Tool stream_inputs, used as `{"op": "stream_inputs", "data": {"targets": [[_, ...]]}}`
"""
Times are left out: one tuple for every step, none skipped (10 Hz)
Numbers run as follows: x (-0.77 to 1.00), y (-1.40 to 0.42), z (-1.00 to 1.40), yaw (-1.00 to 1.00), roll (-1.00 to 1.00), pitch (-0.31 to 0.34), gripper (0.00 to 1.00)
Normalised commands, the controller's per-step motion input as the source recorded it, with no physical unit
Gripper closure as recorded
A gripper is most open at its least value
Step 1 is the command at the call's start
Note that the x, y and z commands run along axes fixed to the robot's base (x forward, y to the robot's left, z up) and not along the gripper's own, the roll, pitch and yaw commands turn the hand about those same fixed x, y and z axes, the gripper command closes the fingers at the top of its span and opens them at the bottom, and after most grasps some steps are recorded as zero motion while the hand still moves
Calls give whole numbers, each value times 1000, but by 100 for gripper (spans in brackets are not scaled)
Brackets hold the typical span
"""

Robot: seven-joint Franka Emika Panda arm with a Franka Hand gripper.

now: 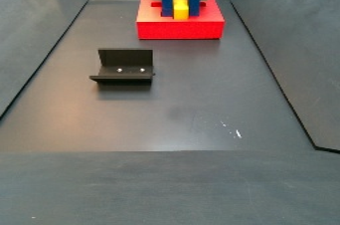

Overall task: Pick up the green object. Move up. Place the green object on the fixture. Regrasp the green object. Move to above the board. Insert the green object.
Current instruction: Insert the green object.

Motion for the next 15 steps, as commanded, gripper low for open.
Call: {"op": "stream_inputs", "data": {"targets": [[0,123,-100,-11,0,-3,100],[23,149,-23,-26,0,0,100],[43,86,0,-37,0,0,100],[0,0,-23,0,0,0,100],[0,-46,-106,0,0,-9,100],[0,-54,-140,0,0,-17,100],[0,-46,-120,0,0,-9,100],[0,0,-40,0,0,0,100],[0,-11,-77,0,0,0,100],[17,-80,-83,0,0,-1,100],[46,-77,-106,-14,0,-6,100],[6,-54,-103,-9,0,-4,100],[0,-43,-114,0,0,-10,100],[9,-40,-129,-3,0,-10,100],[31,0,-157,0,19,-7,100]]}}
